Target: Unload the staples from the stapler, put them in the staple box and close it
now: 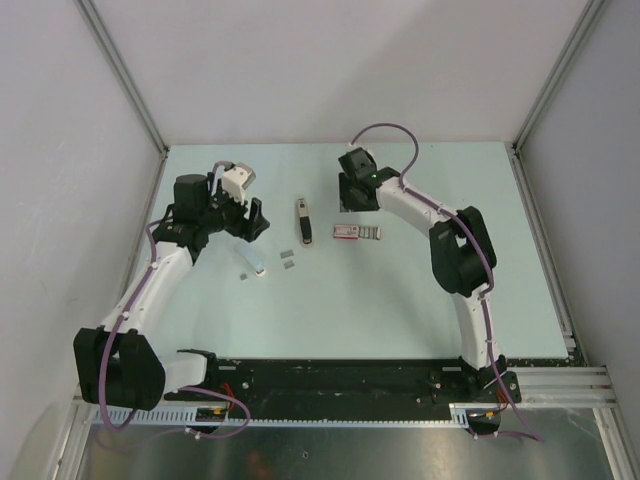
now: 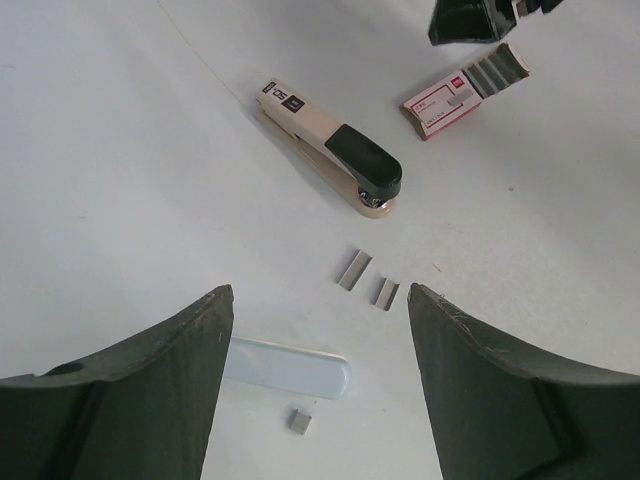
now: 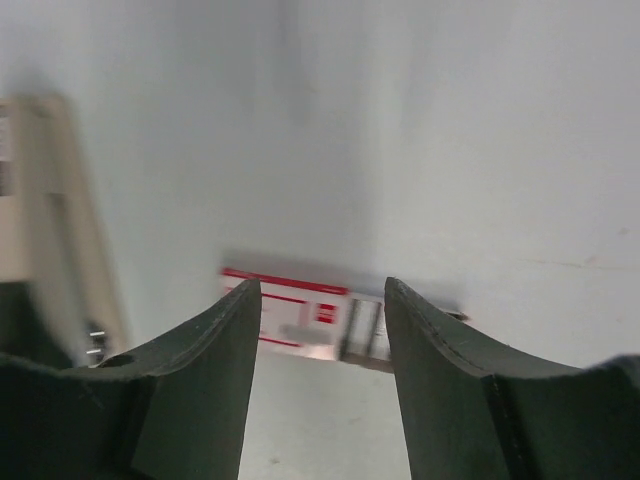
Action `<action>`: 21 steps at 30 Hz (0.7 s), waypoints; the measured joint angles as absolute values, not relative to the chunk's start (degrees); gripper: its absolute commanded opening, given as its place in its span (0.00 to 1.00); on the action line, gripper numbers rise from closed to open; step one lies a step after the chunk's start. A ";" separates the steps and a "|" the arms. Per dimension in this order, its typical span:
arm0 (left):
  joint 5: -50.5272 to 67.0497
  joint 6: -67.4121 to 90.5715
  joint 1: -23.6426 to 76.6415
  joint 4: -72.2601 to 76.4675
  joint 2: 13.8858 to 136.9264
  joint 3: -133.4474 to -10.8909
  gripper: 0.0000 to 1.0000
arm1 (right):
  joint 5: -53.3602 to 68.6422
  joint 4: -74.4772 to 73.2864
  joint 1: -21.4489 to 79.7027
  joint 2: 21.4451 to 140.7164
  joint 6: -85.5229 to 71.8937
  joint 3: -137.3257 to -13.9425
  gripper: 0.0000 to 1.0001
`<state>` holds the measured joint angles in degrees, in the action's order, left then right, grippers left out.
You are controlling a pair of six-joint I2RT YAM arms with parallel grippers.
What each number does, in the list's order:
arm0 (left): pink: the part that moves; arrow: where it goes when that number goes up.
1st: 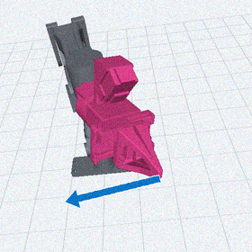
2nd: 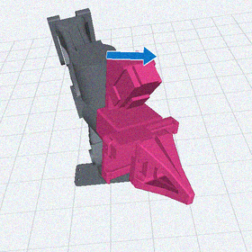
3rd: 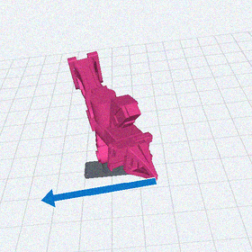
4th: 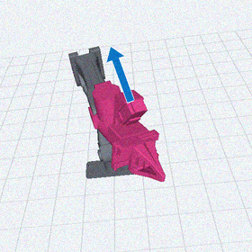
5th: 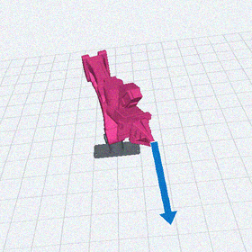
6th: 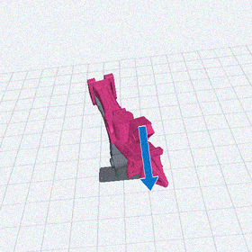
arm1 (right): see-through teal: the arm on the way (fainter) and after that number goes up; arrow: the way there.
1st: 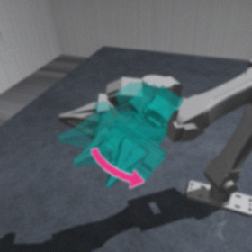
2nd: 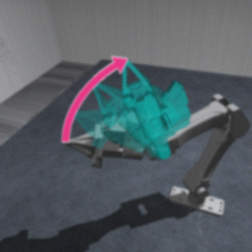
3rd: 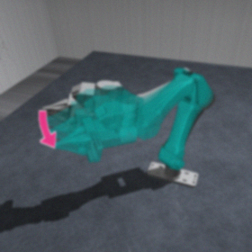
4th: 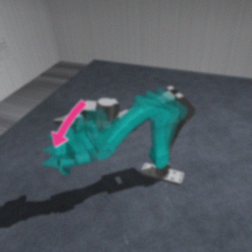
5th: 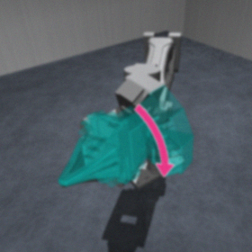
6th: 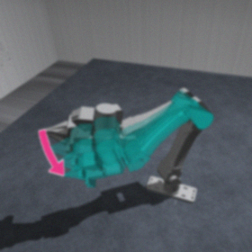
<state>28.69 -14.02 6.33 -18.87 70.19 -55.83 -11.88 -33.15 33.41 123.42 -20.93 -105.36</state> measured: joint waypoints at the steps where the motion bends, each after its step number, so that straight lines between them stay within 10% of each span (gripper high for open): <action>1: 28.69 -14.02 6.33 -18.87 70.19 -55.83 0.76 | -12.51 -32.56 32.75 123.42 -20.97 -103.63 0.57; 21: 28.67 -14.09 6.28 -19.14 70.19 -55.83 0.76 | -16.19 -26.68 32.27 127.85 -21.39 -98.63 0.43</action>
